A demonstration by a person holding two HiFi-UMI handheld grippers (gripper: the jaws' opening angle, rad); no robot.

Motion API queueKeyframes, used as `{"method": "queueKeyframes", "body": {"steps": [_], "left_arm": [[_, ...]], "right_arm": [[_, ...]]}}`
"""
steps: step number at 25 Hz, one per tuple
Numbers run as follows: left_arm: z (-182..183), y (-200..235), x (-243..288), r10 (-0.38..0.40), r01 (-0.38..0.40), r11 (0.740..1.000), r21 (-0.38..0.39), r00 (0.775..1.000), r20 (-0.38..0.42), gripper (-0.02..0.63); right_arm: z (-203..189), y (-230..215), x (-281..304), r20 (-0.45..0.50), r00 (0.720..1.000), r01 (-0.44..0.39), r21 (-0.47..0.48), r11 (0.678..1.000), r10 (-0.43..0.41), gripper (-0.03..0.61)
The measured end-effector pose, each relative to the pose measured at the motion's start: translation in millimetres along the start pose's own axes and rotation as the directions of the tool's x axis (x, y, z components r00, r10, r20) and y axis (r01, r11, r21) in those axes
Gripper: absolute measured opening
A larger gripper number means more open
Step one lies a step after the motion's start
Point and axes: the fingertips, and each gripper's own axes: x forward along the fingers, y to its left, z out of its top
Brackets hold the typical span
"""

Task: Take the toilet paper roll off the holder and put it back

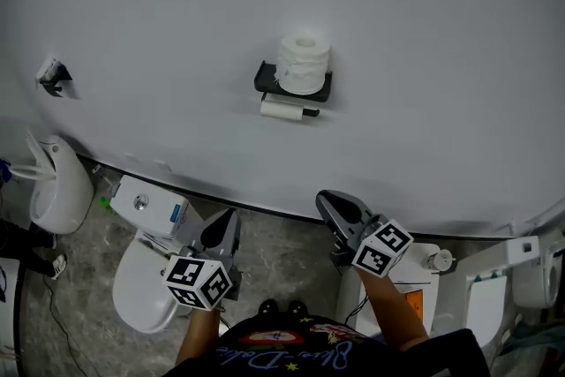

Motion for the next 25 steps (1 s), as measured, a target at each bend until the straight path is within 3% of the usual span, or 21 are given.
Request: {"method": "queueKeyframes", "body": {"steps": [4, 25], "left_arm": [[-8, -10, 8, -0.026, 0.026, 1.0, -0.004, 0.999, -0.018, -0.003], [-9, -13, 2, -0.021, 0.021, 1.0, 0.023, 0.999, -0.032, -0.003]], "right_arm": [[-18, 6, -24, 0.028, 0.999, 0.031, 0.109, 0.994, -0.034, 0.017], [-19, 20, -33, 0.043, 0.998, 0.031, 0.105, 0.994, -0.036, 0.017]]}}
